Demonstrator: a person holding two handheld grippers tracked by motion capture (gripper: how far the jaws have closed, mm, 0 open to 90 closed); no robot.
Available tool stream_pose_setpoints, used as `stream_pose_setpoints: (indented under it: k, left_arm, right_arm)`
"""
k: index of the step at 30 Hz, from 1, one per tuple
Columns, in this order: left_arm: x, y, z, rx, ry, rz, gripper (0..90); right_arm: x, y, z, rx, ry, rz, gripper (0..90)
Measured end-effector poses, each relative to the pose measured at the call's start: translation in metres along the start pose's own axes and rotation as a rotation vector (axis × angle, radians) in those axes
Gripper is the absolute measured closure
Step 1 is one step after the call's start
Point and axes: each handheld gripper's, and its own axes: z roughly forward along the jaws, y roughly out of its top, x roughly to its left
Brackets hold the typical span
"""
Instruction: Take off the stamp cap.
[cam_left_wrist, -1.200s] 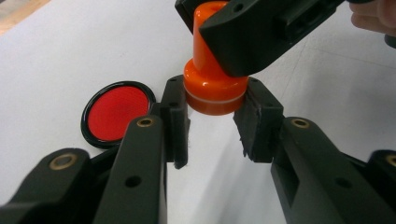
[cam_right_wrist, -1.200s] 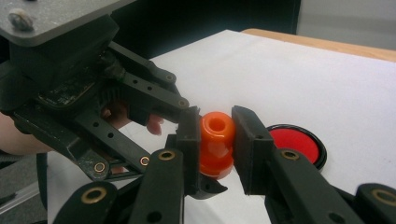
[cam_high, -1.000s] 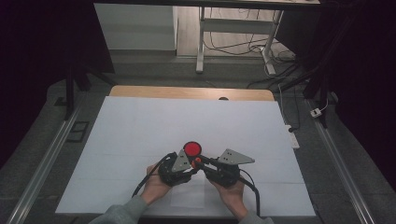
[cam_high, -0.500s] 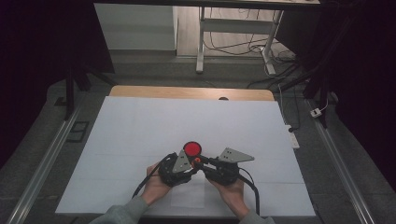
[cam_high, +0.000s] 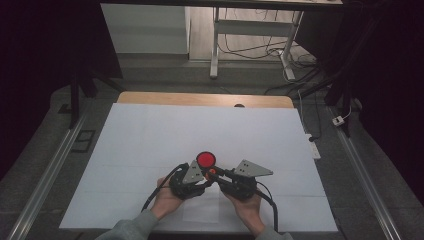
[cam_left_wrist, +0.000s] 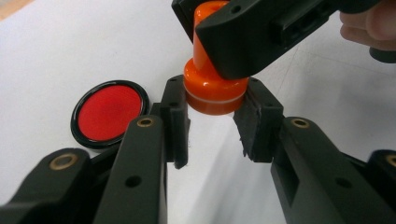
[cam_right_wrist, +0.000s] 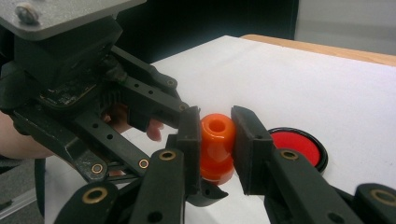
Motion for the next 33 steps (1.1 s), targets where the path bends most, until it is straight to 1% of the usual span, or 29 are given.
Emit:
stream_pose_setpoints:
  k: [3,4,5,6,7,8,9,10,11,12,13,14,16,20,25,33]
  left_arm:
    - [0.000,0.000,0.000,0.007,0.003,-0.002,66.0]
    - [0.000,0.000,0.003,0.073,0.033,0.026,66.0]
    - [0.004,-0.014,0.011,0.095,0.034,-0.019,66.0]
    - [0.009,-0.015,0.007,0.042,-0.014,-0.088,66.0]
    - [0.009,-0.015,0.007,0.042,-0.014,-0.088,66.0]
    - [0.007,-0.009,0.001,0.022,0.009,-0.053,66.0]
    - [0.004,-0.001,-0.005,0.013,0.044,-0.003,65.9]
    - [0.003,0.003,-0.009,-0.010,0.037,-0.001,65.9]
    - [0.002,0.005,-0.011,-0.015,0.034,0.003,65.8]
    - [0.002,0.004,-0.011,-0.004,0.044,0.016,65.8]
    - [0.004,0.001,-0.011,0.003,0.043,0.012,65.8]
    - [0.006,-0.001,-0.010,0.000,0.043,-0.002,65.8]
    - [0.009,-0.002,-0.011,-0.004,0.041,-0.014,65.7]
    - [0.012,-0.004,-0.015,-0.009,0.044,-0.011,65.6]
    - [0.019,-0.008,-0.021,-0.017,0.044,-0.036,65.4]
    - [0.026,-0.014,-0.030,-0.030,0.036,-0.066,65.3]
  right_arm:
    - [0.000,0.000,0.000,0.002,-0.001,0.000,73.9]
    - [0.001,0.000,-0.004,-0.046,-0.040,-0.005,73.9]
    - [-0.003,0.007,-0.011,-0.070,-0.048,0.004,73.9]
    - [-0.008,0.014,-0.020,-0.103,-0.068,0.009,73.9]
    - [-0.008,0.014,-0.020,-0.103,-0.068,0.009,73.9]
    - [-0.013,0.017,-0.026,-0.102,-0.074,0.000,73.9]
    - [-0.015,0.017,-0.030,-0.111,-0.086,0.001,73.8]
    - [-0.018,0.015,-0.031,-0.098,-0.078,0.009,73.8]
    - [-0.021,0.010,-0.027,-0.069,-0.070,0.024,73.7]
    - [-0.021,0.010,-0.027,-0.069,-0.070,0.024,73.7]
    - [-0.022,0.008,-0.025,-0.059,-0.060,0.033,73.7]
    - [-0.023,0.007,-0.024,-0.056,-0.056,0.034,73.7]
    - [-0.022,0.008,-0.024,-0.056,-0.050,0.035,73.6]
    - [-0.024,0.008,-0.025,-0.054,-0.051,0.044,73.5]
    - [-0.024,0.007,-0.022,-0.039,-0.033,0.047,73.4]
    - [-0.025,0.009,-0.025,-0.049,-0.027,0.048,73.3]
